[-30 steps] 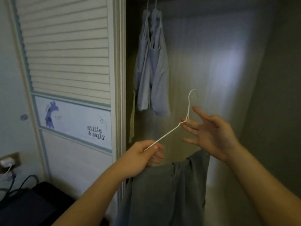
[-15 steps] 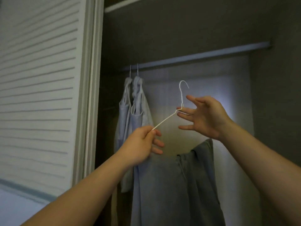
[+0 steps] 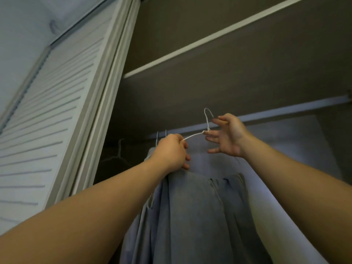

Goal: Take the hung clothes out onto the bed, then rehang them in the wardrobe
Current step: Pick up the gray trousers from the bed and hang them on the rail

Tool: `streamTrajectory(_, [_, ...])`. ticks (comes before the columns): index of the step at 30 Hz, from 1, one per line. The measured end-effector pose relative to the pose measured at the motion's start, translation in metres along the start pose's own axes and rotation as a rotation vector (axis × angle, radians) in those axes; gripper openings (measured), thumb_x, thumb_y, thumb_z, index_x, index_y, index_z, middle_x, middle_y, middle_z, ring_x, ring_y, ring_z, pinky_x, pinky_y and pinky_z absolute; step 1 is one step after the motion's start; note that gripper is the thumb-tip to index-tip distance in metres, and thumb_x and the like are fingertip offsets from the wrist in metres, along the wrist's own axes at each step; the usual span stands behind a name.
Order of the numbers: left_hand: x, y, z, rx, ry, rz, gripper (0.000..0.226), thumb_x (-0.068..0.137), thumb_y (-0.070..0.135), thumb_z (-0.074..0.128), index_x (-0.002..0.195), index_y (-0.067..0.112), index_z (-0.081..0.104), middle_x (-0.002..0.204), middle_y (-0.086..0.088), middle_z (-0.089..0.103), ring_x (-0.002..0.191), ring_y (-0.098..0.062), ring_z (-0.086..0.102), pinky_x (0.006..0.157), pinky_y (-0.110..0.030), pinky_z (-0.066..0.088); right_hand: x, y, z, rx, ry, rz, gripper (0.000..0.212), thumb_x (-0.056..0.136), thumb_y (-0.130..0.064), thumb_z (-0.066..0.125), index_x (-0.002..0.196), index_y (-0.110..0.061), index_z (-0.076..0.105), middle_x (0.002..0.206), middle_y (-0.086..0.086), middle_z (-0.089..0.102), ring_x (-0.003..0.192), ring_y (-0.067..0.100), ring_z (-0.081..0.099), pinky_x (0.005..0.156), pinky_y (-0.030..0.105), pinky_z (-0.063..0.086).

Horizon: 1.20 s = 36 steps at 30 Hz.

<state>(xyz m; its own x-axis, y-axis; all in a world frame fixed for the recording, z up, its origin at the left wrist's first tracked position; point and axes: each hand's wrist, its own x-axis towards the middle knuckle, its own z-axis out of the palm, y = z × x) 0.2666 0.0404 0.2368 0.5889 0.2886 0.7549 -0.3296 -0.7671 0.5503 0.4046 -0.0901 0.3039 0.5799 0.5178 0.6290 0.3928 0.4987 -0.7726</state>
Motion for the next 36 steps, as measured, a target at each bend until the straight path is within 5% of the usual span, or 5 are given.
streamTrajectory(4, [0.028, -0.001, 0.011, 0.151, 0.002, 0.005, 0.016, 0.095, 0.001, 0.054, 0.11, 0.004, 0.059, 0.102, -0.015, 0.069, 0.093, -0.031, 0.07, 0.08, -0.044, 0.061, 0.026, 0.006, -0.01, -0.004, 0.031, 0.03, 0.056, 0.093, -0.043, 0.036, 0.147, -0.027, 0.037, 0.137, 0.023, 0.049, 0.139, 0.033, 0.034, 0.108, 0.068, 0.016])
streamTrajectory(14, [0.029, -0.031, 0.027, 0.387, -0.039, 0.004, 0.022, 0.092, 0.001, 0.052, 0.112, 0.002, 0.06, 0.106, -0.018, 0.068, 0.093, -0.033, 0.071, 0.079, -0.042, 0.061, 0.045, 0.053, -0.029, -0.05, -0.04, 0.072, 0.041, 0.095, -0.038, 0.034, 0.133, -0.032, 0.044, 0.126, 0.016, 0.06, 0.129, 0.029, 0.044, 0.108, 0.062, 0.025])
streamTrajectory(20, [0.027, -0.035, 0.015, 0.79, -0.055, 0.141, 0.043, 0.094, 0.015, 0.054, 0.136, 0.021, 0.047, 0.126, -0.013, 0.056, 0.119, -0.034, 0.051, 0.098, -0.043, 0.047, 0.06, 0.082, -0.025, -0.624, 0.32, -0.305, 0.045, 0.098, -0.021, 0.042, 0.141, -0.013, 0.046, 0.126, 0.013, 0.06, 0.114, 0.026, 0.057, 0.094, 0.035, 0.043])
streamTrajectory(25, [0.028, -0.038, 0.011, 0.913, -0.086, 0.173, 0.045, 0.095, 0.016, 0.053, 0.139, 0.023, 0.047, 0.131, -0.012, 0.051, 0.116, -0.033, 0.053, 0.096, -0.045, 0.049, 0.07, 0.125, -0.014, -0.755, 0.17, -0.221, 0.071, 0.088, -0.027, 0.051, 0.154, -0.023, 0.024, 0.151, 0.005, 0.032, 0.13, 0.03, 0.043, 0.099, 0.033, 0.038])
streamTrajectory(36, [0.031, -0.07, -0.012, 1.262, -0.005, 0.155, 0.048, 0.098, 0.018, 0.053, 0.144, 0.018, 0.039, 0.14, -0.01, 0.047, 0.127, -0.029, 0.046, 0.104, -0.043, 0.039, 0.103, 0.161, 0.038, -0.638, -0.039, -0.302, 0.058, 0.093, -0.014, 0.056, 0.145, -0.028, 0.037, 0.144, 0.006, 0.045, 0.12, 0.021, 0.047, 0.098, 0.033, 0.038])
